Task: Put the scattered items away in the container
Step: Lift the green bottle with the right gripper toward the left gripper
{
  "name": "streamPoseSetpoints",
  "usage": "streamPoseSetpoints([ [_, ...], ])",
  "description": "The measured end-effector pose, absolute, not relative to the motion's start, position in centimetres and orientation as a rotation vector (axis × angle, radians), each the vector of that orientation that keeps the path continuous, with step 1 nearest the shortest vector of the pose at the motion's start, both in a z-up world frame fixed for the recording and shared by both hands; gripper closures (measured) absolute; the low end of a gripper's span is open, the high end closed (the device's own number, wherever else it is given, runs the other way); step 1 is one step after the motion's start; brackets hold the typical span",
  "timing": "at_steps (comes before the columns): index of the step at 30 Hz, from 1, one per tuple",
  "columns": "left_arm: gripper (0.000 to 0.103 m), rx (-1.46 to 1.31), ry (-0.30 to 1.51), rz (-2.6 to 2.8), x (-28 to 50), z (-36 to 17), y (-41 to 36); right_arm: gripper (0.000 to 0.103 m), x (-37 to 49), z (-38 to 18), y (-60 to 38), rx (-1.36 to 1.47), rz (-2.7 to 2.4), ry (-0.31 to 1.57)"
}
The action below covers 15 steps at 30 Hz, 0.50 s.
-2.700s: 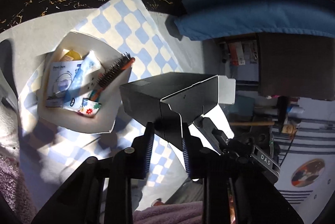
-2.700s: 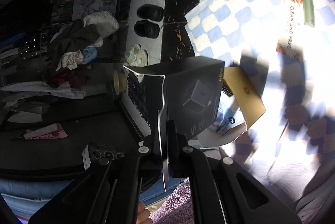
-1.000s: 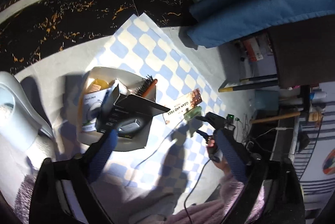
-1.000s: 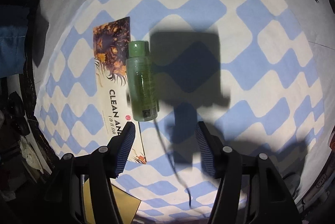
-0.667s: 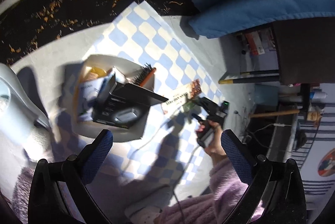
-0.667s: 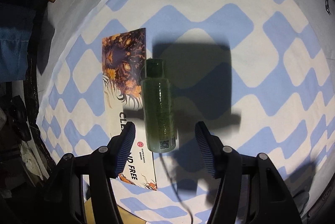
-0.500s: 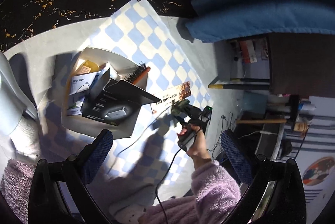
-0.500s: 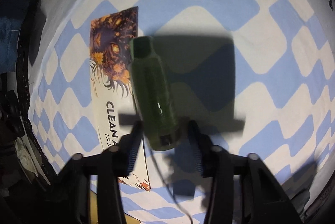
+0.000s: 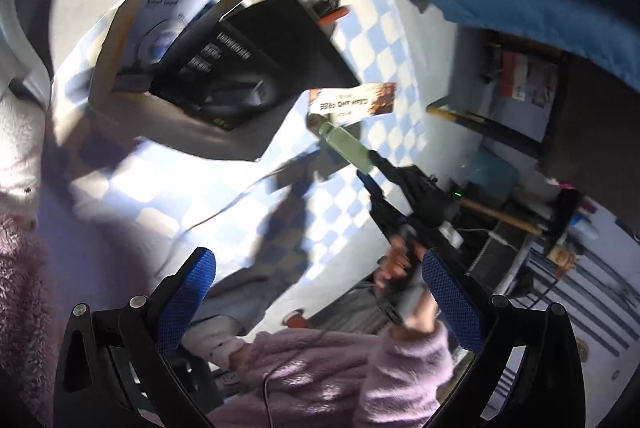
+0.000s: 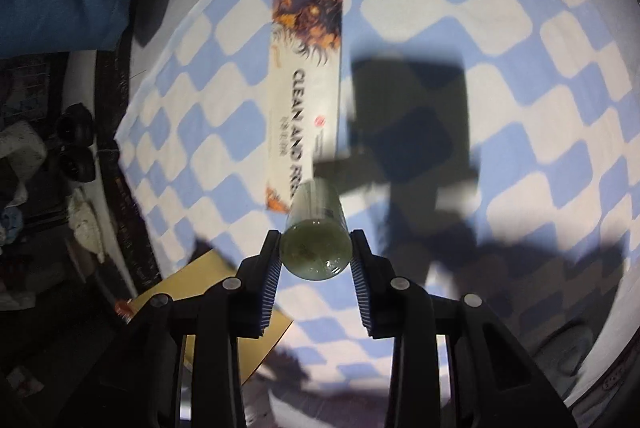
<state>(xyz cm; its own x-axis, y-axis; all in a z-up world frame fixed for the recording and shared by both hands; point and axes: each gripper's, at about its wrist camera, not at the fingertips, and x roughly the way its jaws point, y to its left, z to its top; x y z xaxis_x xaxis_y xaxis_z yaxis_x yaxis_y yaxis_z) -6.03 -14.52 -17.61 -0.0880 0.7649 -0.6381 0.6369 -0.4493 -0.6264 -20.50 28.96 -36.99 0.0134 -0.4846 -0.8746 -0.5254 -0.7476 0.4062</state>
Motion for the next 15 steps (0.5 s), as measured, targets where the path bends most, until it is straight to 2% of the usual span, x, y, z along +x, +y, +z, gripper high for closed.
streamPoseSetpoints([
  [8,0.000,-2.040,-1.442,1.510,-7.6,-17.3,-13.0,0.068,-14.4,-28.4,20.1,-2.507,2.015,1.275],
  [11,0.000,-1.979,-1.554,1.518,-7.9,-17.0,-14.2,0.068,-12.3,-25.8,17.7,-2.599,2.123,1.246],
  [15,0.000,-1.955,-1.736,1.509,-7.5,-17.8,-16.1,0.068,-10.8,-25.6,15.8,-2.641,2.079,1.409],
])
